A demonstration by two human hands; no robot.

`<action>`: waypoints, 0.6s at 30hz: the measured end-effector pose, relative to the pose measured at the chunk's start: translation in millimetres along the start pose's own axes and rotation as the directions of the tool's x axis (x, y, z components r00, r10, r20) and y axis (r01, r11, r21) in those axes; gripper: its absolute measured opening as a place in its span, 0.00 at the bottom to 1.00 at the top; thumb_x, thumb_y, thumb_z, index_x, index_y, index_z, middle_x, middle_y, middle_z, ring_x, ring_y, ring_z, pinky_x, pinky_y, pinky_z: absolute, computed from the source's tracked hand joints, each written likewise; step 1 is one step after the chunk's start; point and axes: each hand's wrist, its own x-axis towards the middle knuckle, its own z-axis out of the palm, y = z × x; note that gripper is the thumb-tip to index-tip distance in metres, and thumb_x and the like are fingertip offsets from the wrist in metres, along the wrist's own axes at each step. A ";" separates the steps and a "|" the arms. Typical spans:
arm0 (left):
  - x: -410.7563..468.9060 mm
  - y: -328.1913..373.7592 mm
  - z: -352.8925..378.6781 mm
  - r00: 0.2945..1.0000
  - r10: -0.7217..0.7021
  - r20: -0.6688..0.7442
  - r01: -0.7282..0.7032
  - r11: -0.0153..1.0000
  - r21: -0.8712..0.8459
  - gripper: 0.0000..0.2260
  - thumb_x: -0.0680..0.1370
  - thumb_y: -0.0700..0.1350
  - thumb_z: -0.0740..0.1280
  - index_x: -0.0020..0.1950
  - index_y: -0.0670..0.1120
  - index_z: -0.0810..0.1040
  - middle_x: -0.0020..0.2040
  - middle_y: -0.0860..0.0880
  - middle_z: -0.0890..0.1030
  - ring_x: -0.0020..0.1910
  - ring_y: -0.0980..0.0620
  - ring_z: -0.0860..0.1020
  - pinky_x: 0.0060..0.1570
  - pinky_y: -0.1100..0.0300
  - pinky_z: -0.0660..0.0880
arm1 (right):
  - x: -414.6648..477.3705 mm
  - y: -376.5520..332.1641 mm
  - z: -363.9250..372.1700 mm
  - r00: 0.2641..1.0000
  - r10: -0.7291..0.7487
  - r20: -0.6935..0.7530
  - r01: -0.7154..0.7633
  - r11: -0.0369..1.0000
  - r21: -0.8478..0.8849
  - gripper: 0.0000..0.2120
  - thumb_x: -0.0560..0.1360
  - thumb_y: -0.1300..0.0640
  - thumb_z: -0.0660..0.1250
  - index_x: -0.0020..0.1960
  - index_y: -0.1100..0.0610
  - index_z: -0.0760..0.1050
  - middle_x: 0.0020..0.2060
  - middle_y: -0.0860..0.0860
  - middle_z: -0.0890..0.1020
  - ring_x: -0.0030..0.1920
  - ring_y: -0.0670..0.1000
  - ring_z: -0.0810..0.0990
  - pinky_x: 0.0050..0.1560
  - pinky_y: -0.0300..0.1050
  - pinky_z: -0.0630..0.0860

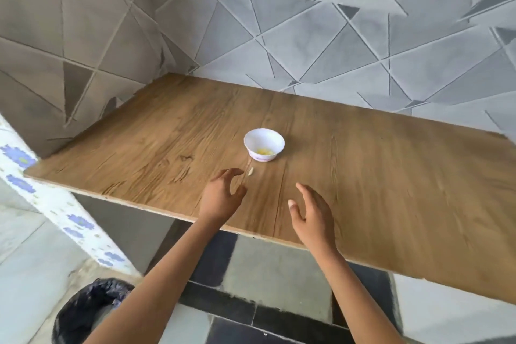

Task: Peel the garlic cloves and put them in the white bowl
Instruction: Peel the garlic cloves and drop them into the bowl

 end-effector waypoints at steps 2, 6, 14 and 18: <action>17.7 5.0 15.2 1.000 -0.014 0.023 0.013 0.999 0.034 0.14 0.74 0.42 0.68 0.60 0.45 0.79 0.58 0.46 0.80 0.53 0.47 0.79 0.48 0.64 0.69 | 12.0 11.5 2.5 0.999 0.026 0.024 -0.025 0.999 -0.045 0.25 0.74 0.47 0.56 0.60 0.63 0.76 0.54 0.59 0.81 0.54 0.59 0.81 0.54 0.52 0.76; 55.8 2.1 38.8 0.994 -0.054 0.095 0.036 0.983 0.183 0.13 0.76 0.44 0.66 0.59 0.43 0.80 0.55 0.43 0.80 0.50 0.43 0.79 0.46 0.56 0.74 | 35.5 30.2 23.6 0.988 0.073 0.133 -0.045 0.978 -0.203 0.31 0.76 0.42 0.49 0.66 0.63 0.72 0.62 0.61 0.77 0.62 0.61 0.75 0.61 0.57 0.71; 81.1 -5.4 39.0 0.991 -0.010 0.132 -0.010 0.989 0.147 0.08 0.73 0.39 0.66 0.49 0.43 0.83 0.44 0.49 0.84 0.40 0.50 0.80 0.39 0.61 0.73 | 47.0 50.3 47.6 0.955 0.191 0.226 -0.090 0.915 -0.394 0.38 0.74 0.37 0.34 0.76 0.57 0.56 0.76 0.55 0.55 0.76 0.54 0.49 0.75 0.51 0.44; 113.8 17.6 20.6 0.991 0.117 -0.057 -0.120 0.992 -0.047 0.06 0.73 0.38 0.68 0.46 0.44 0.83 0.42 0.52 0.84 0.34 0.55 0.77 0.36 0.66 0.72 | 47.1 47.5 46.7 0.949 0.198 0.244 -0.095 0.921 -0.377 0.40 0.71 0.37 0.32 0.76 0.56 0.55 0.76 0.54 0.53 0.76 0.53 0.47 0.73 0.48 0.38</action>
